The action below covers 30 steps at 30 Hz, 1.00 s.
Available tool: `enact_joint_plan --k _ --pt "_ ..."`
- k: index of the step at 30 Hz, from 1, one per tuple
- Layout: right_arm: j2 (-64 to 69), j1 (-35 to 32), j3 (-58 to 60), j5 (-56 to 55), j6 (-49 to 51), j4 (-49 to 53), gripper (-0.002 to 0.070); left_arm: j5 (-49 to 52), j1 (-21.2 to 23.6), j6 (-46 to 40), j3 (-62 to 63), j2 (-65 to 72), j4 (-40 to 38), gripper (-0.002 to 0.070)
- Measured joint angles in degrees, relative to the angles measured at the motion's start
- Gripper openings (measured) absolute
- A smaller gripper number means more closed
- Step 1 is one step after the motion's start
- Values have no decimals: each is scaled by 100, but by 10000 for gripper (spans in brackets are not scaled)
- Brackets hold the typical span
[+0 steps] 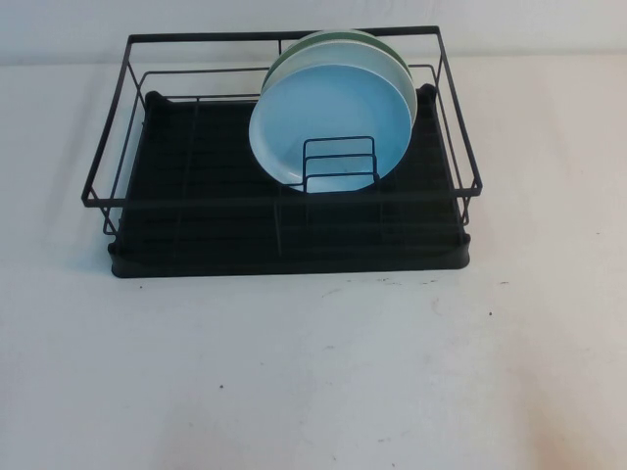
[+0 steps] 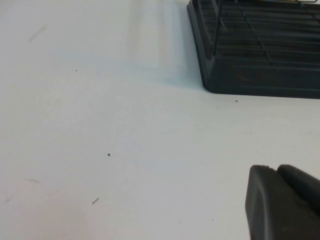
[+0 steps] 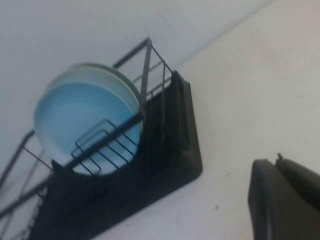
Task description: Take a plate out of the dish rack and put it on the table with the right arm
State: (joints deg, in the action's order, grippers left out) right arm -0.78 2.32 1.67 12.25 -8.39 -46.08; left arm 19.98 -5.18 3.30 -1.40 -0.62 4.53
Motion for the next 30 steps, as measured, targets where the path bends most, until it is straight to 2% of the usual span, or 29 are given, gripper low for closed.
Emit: enact_joint_plan --k 6,11,14,22,30 --pt "0 0 0 -444 0 -773 -18 0 0 0 0 0 0 -4" --pt "31 0 -77 -117 0 -1086 -18 0 0 0 0 0 0 -4" --pt "530 0 -591 186 -223 -1086 -18 0 0 0 0 0 0 -4" --pt "3786 0 -2821 1529 -2110 -948 -18 0 0 0 0 0 0 -4" --pt "6579 23 -4923 1944 -3847 -1299 -18 0 0 0 0 0 0 -4"
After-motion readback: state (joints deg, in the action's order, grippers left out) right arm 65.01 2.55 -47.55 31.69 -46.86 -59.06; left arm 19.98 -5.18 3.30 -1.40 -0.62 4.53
